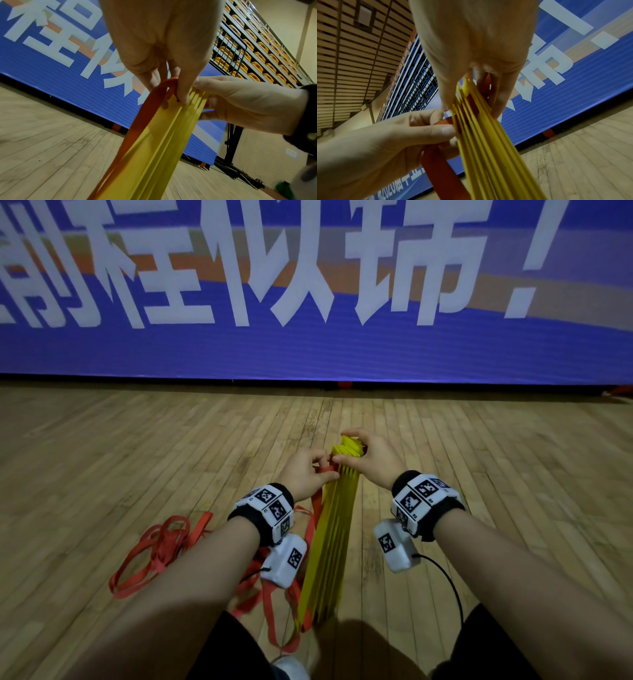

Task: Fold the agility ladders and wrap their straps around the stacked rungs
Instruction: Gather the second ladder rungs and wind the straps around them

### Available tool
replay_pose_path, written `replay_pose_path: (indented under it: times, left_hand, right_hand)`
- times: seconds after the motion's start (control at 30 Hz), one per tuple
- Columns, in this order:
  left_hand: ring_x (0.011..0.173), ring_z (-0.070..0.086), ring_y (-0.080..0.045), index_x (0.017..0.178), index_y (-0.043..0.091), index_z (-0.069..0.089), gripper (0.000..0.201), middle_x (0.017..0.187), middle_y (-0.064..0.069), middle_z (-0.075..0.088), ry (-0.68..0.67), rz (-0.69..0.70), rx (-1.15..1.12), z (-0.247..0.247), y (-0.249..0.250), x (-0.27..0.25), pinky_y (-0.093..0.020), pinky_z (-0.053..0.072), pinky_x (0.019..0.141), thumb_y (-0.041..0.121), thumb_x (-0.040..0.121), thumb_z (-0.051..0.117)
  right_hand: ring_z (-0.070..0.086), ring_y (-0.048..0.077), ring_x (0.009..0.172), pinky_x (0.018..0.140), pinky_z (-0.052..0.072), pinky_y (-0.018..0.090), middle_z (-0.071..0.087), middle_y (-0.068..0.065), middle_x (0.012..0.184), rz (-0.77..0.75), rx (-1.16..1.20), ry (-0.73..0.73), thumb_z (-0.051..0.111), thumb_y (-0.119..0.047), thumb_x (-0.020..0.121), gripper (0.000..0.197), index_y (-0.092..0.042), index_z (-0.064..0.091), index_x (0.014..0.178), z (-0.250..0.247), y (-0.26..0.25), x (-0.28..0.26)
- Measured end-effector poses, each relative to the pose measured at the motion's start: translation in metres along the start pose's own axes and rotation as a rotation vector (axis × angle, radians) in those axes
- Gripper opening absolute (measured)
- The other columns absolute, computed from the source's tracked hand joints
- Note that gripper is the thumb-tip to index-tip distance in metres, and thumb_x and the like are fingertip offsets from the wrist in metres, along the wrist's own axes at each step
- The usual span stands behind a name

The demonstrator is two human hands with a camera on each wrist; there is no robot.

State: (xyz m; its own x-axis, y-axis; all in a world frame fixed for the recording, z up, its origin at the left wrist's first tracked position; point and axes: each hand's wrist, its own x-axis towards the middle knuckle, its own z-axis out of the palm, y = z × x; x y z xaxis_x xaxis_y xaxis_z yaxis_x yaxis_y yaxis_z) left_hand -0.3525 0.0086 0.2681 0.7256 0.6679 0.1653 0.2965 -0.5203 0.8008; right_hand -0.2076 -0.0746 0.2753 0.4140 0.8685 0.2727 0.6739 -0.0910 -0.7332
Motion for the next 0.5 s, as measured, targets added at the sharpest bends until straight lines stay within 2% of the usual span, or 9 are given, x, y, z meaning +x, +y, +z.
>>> replay_pose_path:
  times: [0.1, 0.17, 0.27, 0.33, 0.43, 0.5]
  left_hand:
    - [0.090, 0.066, -0.031, 0.056, 0.028, 0.047, 0.037, 0.095, -0.018, 0.067, 0.053, -0.004, -0.085, 0.001, -0.005, 0.003, -0.054, 0.052, 0.083, 0.014, 0.077, 0.074]
    - [0.087, 0.068, -0.032, 0.059, 0.021, 0.047, 0.036, 0.098, -0.020, 0.067, 0.094, -0.003, -0.127, 0.000, -0.003, 0.003, -0.054, 0.054, 0.080, 0.007, 0.079, 0.073]
    - [0.084, 0.067, -0.029, 0.061, 0.014, 0.047, 0.034, 0.095, -0.016, 0.066, 0.105, 0.013, -0.150, -0.001, 0.001, 0.003, -0.051, 0.055, 0.080, 0.003, 0.080, 0.073]
    - [0.086, 0.066, -0.026, 0.060, 0.016, 0.049, 0.034, 0.086, -0.007, 0.065, 0.119, 0.022, -0.136, -0.003, 0.001, 0.003, -0.047, 0.054, 0.083, 0.006, 0.078, 0.075]
    - [0.089, 0.061, -0.016, 0.060, 0.020, 0.052, 0.031, 0.076, 0.009, 0.062, 0.118, 0.034, -0.063, -0.003, -0.002, 0.003, -0.035, 0.046, 0.092, 0.012, 0.076, 0.078]
    - [0.089, 0.061, -0.014, 0.063, 0.019, 0.054, 0.028, 0.077, 0.010, 0.063, 0.099, 0.023, -0.084, -0.004, -0.001, 0.002, -0.032, 0.046, 0.087, 0.013, 0.076, 0.078]
  right_hand:
    - [0.057, 0.017, 0.106, 0.088, 0.050, 0.032, 0.060, 0.003, 0.122, -0.021, -0.056, 0.035, 0.069, -0.032, 0.084, 0.051, -0.020, 0.052, 0.131, 0.001, -0.005, -0.002]
    - [0.057, 0.017, 0.108, 0.088, 0.049, 0.030, 0.060, 0.003, 0.124, -0.056, -0.080, 0.051, 0.066, -0.029, 0.087, 0.049, -0.020, 0.051, 0.133, 0.001, -0.008, -0.004]
    - [0.057, 0.019, 0.109, 0.090, 0.050, 0.037, 0.062, 0.003, 0.121, -0.092, -0.105, 0.058, 0.064, -0.031, 0.088, 0.047, -0.024, 0.051, 0.133, 0.000, -0.008, -0.002]
    - [0.056, 0.018, 0.109, 0.090, 0.050, 0.038, 0.061, 0.002, 0.121, -0.099, -0.100, 0.050, 0.063, -0.029, 0.089, 0.046, -0.025, 0.051, 0.132, -0.002, -0.008, -0.001]
    - [0.057, 0.016, 0.108, 0.091, 0.048, 0.030, 0.061, 0.002, 0.121, -0.107, -0.001, 0.015, 0.066, -0.019, 0.087, 0.041, -0.017, 0.054, 0.127, -0.006, -0.009, -0.001]
    - [0.057, 0.013, 0.107, 0.089, 0.045, 0.022, 0.062, 0.002, 0.118, -0.091, 0.069, -0.012, 0.067, -0.014, 0.087, 0.039, -0.012, 0.056, 0.124, -0.009, -0.009, -0.001]
